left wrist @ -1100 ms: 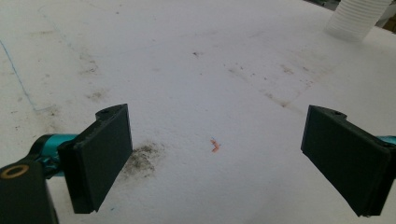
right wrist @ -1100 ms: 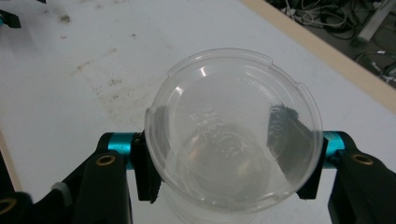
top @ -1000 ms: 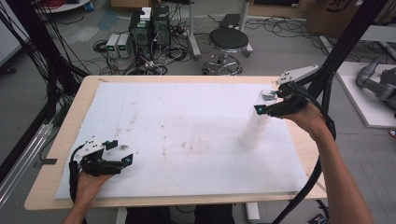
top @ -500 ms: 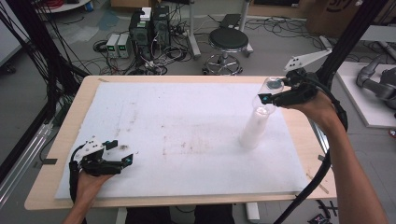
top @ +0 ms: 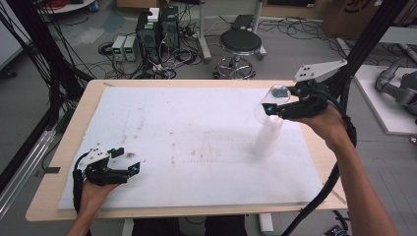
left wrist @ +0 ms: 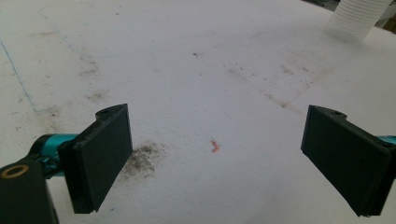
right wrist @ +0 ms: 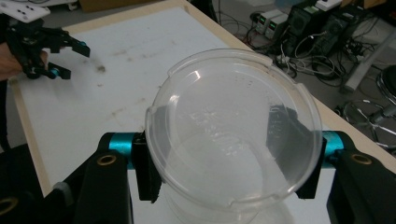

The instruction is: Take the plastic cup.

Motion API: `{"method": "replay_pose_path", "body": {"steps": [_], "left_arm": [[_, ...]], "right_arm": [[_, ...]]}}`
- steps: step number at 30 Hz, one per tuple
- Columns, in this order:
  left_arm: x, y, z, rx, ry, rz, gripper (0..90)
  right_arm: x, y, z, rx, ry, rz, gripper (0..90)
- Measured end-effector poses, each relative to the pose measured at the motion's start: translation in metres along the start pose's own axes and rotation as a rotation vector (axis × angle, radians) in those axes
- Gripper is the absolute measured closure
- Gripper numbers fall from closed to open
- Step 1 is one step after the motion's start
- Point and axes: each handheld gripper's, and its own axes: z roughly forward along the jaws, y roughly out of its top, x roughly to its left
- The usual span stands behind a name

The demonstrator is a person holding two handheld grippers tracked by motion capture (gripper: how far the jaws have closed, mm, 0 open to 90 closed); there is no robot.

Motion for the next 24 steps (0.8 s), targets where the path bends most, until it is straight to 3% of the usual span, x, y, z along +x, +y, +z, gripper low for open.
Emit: {"method": "replay_pose_path", "body": {"steps": [8, 15, 20, 24], "left_arm": [[0.002, 0.0, 0.0, -0.004, -0.013, -0.018, 8.7], [0.001, 0.0, 0.001, 0.005, -0.021, -0.002, 8.7], [0.002, 0.0, -0.001, -0.005, -0.023, -0.014, 8.7], [0.001, 0.0, 0.0, -0.002, -0.024, -0.006, 8.7]], "right_arm": [[0.034, -0.008, 0.012, -0.067, 0.039, -0.005, 41.0], [0.063, -0.015, 0.019, -0.14, 0.073, -0.014, 41.4], [0.078, -0.023, 0.026, -0.188, 0.076, -0.011, 41.6], [0.085, -0.029, 0.033, -0.234, 0.109, 0.0, 41.6]]}}
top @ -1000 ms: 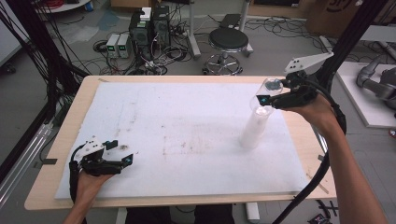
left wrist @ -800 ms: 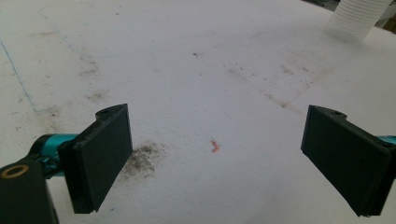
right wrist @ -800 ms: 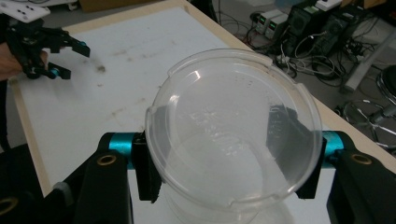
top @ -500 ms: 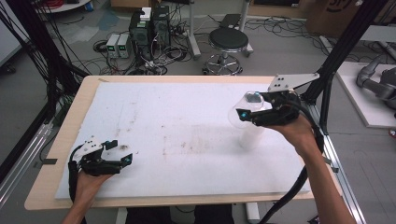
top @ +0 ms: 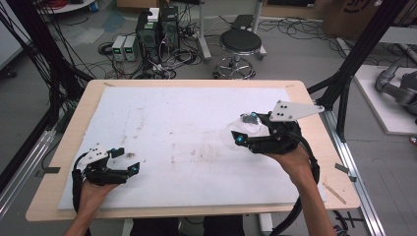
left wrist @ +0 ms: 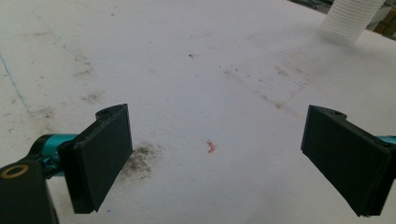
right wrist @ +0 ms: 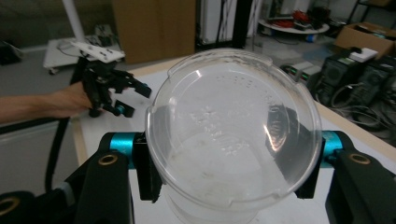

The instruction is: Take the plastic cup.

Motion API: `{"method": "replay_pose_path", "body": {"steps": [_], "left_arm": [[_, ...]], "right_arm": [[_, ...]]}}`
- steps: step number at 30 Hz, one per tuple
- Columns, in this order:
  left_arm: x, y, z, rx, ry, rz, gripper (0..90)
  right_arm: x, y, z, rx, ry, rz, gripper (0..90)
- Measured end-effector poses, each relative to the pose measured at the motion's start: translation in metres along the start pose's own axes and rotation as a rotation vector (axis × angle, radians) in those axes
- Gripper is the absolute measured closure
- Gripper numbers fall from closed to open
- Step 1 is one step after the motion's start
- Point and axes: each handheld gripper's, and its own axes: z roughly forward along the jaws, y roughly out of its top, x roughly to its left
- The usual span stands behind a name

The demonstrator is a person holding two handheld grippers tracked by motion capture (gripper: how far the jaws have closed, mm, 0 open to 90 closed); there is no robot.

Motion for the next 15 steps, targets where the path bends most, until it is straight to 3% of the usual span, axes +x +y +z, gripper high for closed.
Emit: {"method": "replay_pose_path", "body": {"steps": [10, 15], "left_arm": [[0.001, 0.0, 0.0, -0.001, -0.009, -0.011, 8.7], [0.001, 0.0, 0.0, 0.001, -0.012, -0.001, 8.7]], "right_arm": [[0.009, -0.015, 0.02, -0.053, 0.087, -0.014, 41.5], [0.015, -0.02, 0.03, -0.091, 0.156, -0.028, 41.5]]}}
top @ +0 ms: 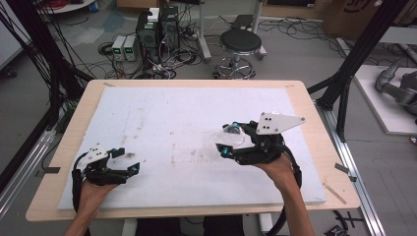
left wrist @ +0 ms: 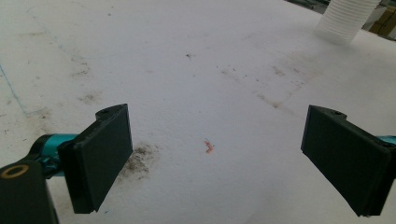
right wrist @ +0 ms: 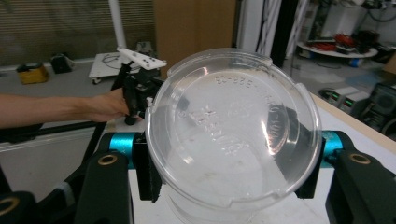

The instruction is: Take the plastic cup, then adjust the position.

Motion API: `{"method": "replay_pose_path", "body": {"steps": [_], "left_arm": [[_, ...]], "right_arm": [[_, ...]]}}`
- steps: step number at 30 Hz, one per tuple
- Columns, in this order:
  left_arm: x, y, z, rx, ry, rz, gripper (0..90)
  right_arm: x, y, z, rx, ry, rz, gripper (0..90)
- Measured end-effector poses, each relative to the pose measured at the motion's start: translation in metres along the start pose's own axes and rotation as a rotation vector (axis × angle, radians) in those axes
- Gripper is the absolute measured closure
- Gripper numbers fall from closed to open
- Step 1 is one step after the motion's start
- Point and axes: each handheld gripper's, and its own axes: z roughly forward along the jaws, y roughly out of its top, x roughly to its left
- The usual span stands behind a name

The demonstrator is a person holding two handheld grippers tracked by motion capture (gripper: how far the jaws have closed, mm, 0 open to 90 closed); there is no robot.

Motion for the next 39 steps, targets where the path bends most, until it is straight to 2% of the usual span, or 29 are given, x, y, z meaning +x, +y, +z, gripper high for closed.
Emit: {"method": "replay_pose_path", "body": {"steps": [6, 14, 31, 35, 39], "left_arm": [[0.001, 0.0, 0.0, 0.004, -0.008, -0.004, 8.7], [0.001, 0.0, -0.001, -0.007, -0.017, 0.003, 8.7], [0.0, -0.001, -0.002, -0.015, -0.019, 0.002, 8.7], [0.001, 0.0, -0.003, -0.021, 0.009, -0.012, 8.6], [0.0, 0.004, -0.005, -0.04, 0.006, 0.027, 8.7]], "right_arm": [[0.002, -0.009, 0.012, -0.038, 0.092, -0.009, 41.5], [-0.003, -0.02, 0.017, -0.079, 0.191, -0.01, 41.5], [-0.011, -0.03, 0.028, -0.068, 0.183, 0.005, 41.9], [-0.013, -0.031, 0.029, -0.068, 0.184, 0.008, 41.9], [-0.016, -0.032, 0.03, -0.067, 0.176, 0.012, 42.0]]}}
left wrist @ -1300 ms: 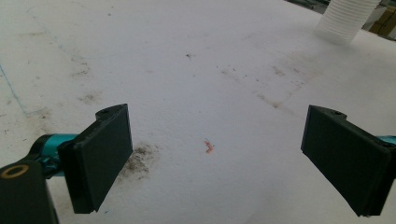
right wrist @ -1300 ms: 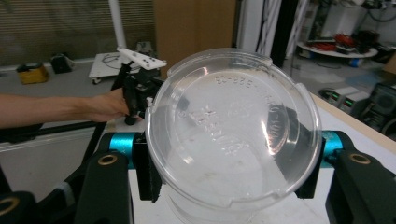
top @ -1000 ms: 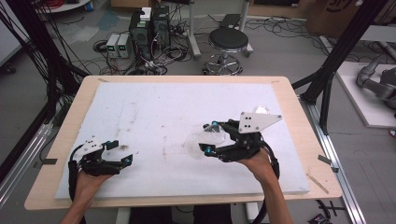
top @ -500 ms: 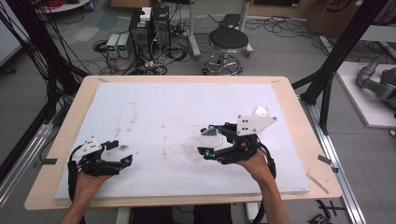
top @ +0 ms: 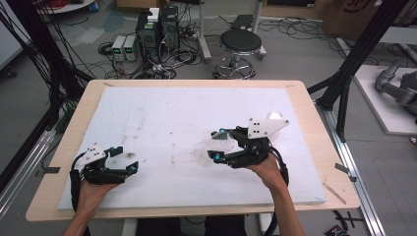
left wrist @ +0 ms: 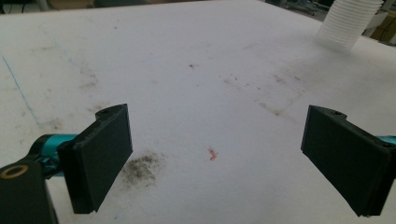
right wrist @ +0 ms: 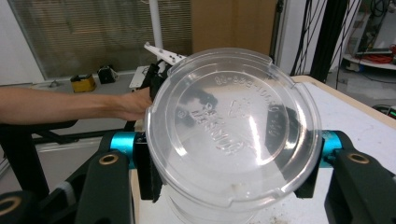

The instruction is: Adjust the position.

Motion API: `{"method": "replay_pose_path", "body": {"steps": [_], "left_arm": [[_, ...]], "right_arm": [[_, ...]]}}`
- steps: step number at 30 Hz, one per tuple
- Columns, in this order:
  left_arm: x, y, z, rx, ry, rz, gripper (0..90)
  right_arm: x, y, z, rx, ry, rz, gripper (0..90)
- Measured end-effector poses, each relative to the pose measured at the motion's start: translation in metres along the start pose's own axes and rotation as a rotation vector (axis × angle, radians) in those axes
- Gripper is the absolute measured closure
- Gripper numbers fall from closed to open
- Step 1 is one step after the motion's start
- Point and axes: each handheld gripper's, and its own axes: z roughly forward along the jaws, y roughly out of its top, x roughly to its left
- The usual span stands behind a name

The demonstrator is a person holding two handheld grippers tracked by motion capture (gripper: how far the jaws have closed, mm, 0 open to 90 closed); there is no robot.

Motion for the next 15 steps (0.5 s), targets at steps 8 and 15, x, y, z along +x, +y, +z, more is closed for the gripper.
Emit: {"method": "replay_pose_path", "body": {"steps": [8, 15], "left_arm": [[-0.001, 0.026, -0.007, -0.056, -0.225, 0.085, 8.7], [-0.005, 0.05, -0.003, -0.081, -0.347, 0.136, 8.7]], "right_arm": [[-0.005, -0.002, 0.001, -0.007, 0.011, 0.006, 42.2], [-0.007, 0.001, 0.001, -0.021, 0.024, 0.002, 42.5]]}}
